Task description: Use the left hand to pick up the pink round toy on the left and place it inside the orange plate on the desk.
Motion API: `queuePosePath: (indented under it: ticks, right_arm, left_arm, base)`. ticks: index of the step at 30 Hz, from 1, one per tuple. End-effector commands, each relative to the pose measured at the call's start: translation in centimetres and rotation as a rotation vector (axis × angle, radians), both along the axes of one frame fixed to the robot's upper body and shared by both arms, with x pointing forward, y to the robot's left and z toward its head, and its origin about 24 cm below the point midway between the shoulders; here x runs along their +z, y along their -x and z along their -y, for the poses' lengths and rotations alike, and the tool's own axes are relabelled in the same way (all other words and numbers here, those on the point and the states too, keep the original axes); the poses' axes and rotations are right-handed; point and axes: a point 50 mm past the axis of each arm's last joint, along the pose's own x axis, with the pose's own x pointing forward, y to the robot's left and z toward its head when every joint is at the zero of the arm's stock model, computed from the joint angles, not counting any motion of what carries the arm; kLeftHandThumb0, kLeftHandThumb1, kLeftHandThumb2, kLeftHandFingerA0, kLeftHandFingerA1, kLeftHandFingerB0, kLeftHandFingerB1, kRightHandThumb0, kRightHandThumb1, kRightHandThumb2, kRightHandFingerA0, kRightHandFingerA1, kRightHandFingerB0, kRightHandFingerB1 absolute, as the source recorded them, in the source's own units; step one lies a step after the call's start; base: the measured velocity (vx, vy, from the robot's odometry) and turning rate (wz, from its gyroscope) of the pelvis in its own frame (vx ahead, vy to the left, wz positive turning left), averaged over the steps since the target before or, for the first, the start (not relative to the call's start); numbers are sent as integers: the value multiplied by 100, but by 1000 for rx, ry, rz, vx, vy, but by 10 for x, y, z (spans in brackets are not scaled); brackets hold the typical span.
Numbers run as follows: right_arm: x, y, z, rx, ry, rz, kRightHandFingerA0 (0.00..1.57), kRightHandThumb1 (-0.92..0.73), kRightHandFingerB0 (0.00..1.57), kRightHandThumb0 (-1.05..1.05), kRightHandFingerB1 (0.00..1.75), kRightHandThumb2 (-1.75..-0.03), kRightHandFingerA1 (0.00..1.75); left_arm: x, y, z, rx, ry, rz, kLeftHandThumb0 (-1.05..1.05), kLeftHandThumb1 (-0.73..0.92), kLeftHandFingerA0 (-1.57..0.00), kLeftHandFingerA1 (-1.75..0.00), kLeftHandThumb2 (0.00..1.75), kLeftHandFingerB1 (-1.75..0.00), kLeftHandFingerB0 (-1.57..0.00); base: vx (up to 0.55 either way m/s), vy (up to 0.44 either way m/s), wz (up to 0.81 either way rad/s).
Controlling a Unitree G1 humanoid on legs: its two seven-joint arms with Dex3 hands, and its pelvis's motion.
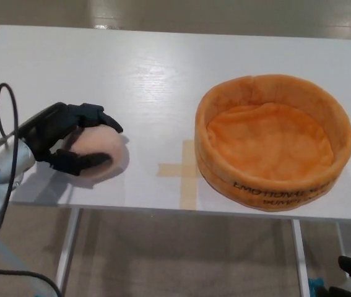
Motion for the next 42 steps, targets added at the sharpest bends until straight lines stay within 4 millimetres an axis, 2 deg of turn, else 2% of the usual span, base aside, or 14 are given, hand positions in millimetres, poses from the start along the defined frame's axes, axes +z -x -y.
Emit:
queuePosePath:
  ticks: [1, 3, 6, 21, 22, 27, 30, 31, 36, 37, 38, 39, 40, 42]
  right_arm:
    - [-3, 5, 4, -2, 3, -35, 26, -39, 34, -14, 64, -83, 78]
    - [-3, 5, 4, -5, -1, -35, 26, -38, 35, -14, 63, -85, 82]
    - [-3, 5, 5, 0, 9, -45, 30, -38, 37, -16, 64, -85, 76]
    - [-4, 4, 3, 8, 20, -53, 35, -39, 40, -15, 65, -85, 78]
    - [-4, 5, 2, 5, 15, -53, 35, -40, 40, -16, 65, -83, 79]
    - [-6, 7, 0, 8, 9, -55, 36, -40, 40, -17, 65, -84, 78]
    - [-6, 8, 0, 8, -3, -53, 35, -37, 40, -16, 66, -85, 80]
    - [-7, 9, -1, 13, 10, -54, 38, -35, 43, -16, 68, -88, 83]
    - [-7, 10, -1, 22, 17, -58, 37, -39, 41, -16, 67, -85, 81]
    - [-7, 10, -1, 26, 18, -60, 37, -39, 41, -16, 67, -85, 81]
    - [-7, 10, -1, 28, 21, -61, 39, -38, 42, -14, 68, -85, 83]
    - [-7, 10, -1, 27, 21, -60, 39, -38, 42, -14, 68, -85, 83]
    - [-8, 11, -2, 24, 19, -62, 39, -38, 42, -14, 67, -86, 82]
    - [-9, 12, -3, 19, 15, -66, 38, -39, 41, -11, 66, -84, 82]
  left_arm:
    - [-10, 7, -1, 24, 36, 71, -13, 78, -91, -124, 74, -103, -75]
    - [-6, 6, -2, 25, 44, 96, -14, 79, -92, -123, 72, -98, -75]
    - [6, 3, -1, 31, 81, 159, -14, 80, -69, -145, 71, -114, -72]
    - [78, -7, 34, -140, 139, 417, -16, 78, -71, -150, 68, -123, -70]
    - [84, -9, 41, -159, 122, 429, -19, 80, -81, -142, 68, -94, -81]
    - [107, -15, 84, -249, 78, 473, -18, 78, -81, -159, 72, -123, -73]
    - [112, -15, 98, -283, 59, 486, -18, 79, -79, -158, 72, -112, -76]
    - [122, -13, 119, -336, 21, 530, -23, 76, -90, -167, 66, -130, -72]
    - [132, -9, 145, -386, -1, 555, -24, 78, -80, -169, 64, -135, -70]
    - [134, -8, 150, -397, -8, 553, -24, 78, -80, -169, 64, -135, -70]
    - [136, -6, 159, -415, -22, 556, -22, 74, -83, -164, 64, -99, -88]
    - [137, -5, 163, -422, -27, 561, -22, 74, -83, -164, 64, -99, -88]
    - [137, -4, 167, -436, -25, 565, -24, 62, -102, -154, 73, -106, -91]
    - [136, -1, 174, -457, -23, 571, -15, 73, -85, -163, 66, -109, -84]
  base:
    - [0, 0, 0]
    - [0, 0, 0]
    - [0, 0, 0]
    - [0, 0, 0]
    - [0, 0, 0]
    - [0, 0, 0]
    - [0, 0, 0]
    - [0, 0, 0]
    - [0, 0, 0]
    - [0, 0, 0]
    - [0, 0, 0]
    - [0, 0, 0]
    - [0, 0, 0]
    - [0, 0, 0]
